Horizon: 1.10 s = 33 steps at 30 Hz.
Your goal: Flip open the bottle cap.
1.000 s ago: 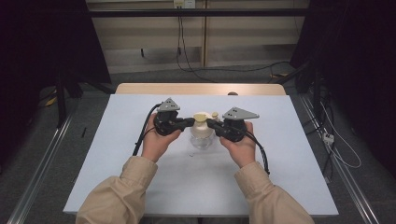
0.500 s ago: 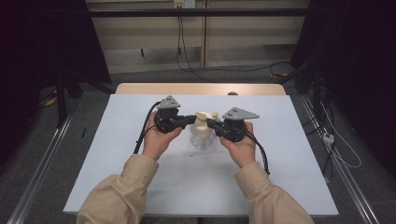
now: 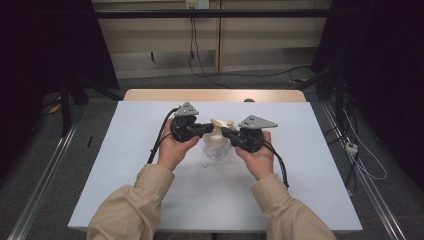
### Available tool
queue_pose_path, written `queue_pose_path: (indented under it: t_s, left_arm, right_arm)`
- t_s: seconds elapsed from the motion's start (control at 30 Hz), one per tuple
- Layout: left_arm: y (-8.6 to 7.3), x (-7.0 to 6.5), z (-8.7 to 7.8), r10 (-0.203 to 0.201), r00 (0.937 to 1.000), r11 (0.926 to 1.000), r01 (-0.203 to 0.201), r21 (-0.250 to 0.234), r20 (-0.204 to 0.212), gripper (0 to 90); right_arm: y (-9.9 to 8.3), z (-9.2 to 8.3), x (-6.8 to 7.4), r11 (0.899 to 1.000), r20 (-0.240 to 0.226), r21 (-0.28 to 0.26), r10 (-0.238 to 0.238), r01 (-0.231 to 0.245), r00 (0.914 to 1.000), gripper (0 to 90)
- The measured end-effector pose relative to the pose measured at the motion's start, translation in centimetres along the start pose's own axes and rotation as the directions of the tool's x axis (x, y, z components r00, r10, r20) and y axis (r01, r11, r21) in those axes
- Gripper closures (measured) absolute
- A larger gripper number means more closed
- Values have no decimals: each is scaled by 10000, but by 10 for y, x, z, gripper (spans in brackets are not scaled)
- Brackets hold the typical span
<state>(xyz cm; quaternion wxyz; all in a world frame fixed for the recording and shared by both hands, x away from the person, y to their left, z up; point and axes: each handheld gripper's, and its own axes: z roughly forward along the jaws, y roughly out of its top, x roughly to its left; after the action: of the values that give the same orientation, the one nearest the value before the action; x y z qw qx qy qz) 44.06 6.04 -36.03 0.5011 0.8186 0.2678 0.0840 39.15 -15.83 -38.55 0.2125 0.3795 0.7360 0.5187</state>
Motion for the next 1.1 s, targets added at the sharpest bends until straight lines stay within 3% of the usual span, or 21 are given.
queue_pose_path:
  t_s: [1.1]
  left_arm:
    - [13, 2, 2, 82, 9999, 10000, -82, -3, -120, 900]
  right_arm:
    - [-1, 0, 0, 9999, -28, -92, 77, -77, 10000, 900]
